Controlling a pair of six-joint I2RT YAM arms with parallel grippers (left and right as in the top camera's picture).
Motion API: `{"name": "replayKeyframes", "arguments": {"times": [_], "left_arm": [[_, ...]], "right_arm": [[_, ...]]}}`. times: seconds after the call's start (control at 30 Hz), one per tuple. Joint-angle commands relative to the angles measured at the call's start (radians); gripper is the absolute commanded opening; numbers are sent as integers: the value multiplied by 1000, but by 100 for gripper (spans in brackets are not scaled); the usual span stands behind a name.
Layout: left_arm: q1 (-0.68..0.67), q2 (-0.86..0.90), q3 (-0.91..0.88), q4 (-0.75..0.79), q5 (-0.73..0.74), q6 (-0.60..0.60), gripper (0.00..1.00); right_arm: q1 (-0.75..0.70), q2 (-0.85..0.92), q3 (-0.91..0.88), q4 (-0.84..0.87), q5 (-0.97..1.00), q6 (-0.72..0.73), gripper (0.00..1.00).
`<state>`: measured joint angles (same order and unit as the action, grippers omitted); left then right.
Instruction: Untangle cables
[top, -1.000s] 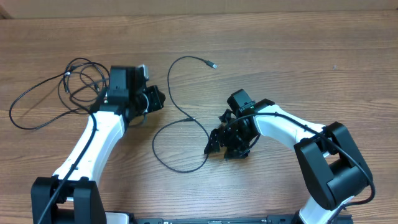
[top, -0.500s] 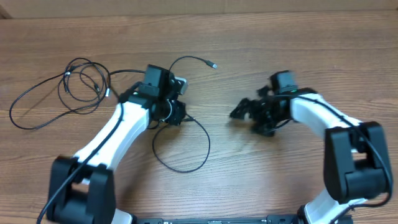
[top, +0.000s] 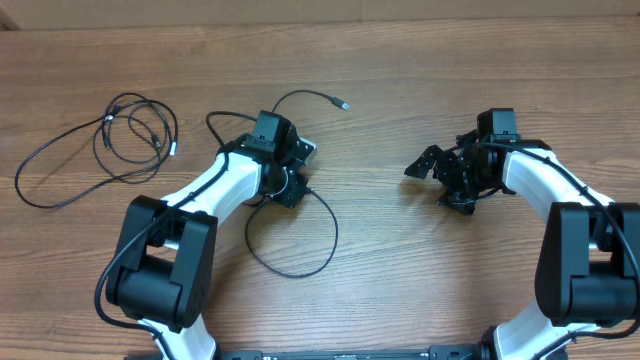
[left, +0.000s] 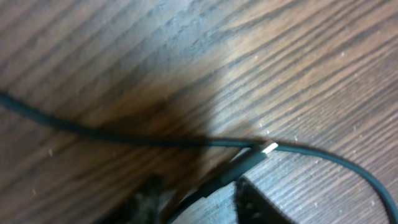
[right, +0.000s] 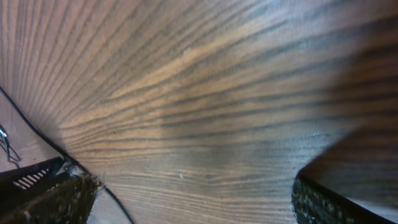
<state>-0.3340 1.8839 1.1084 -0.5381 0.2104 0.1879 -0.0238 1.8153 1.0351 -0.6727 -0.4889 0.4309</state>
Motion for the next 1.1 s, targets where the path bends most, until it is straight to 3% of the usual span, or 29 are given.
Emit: {"name": "replayKeyframes", "arguments": {"times": [0.0,0.4,0.73,0.77,0.83,1.07], "left_arm": [[-3,58,-4,5,-16,14,5],[-1,19,214,-24,-238,14,4],[-2,23,285,92,-208,14,5],[-1,23,285,71,-185,14,8],[-1,25,285,5,-143,14,26],[-1,26,251,-172,-67,7,32]], "right_arm": [[-5,40,-26,25,130,-13,100],[-5,40,-26,26,130,-13,100],[-5,40,-26,26,130,-13,100],[-5,40,-26,26,130,-13,100],[-5,40,-26,26,130,-13,100],[-5,40,-26,26,130,-13,100]]}}
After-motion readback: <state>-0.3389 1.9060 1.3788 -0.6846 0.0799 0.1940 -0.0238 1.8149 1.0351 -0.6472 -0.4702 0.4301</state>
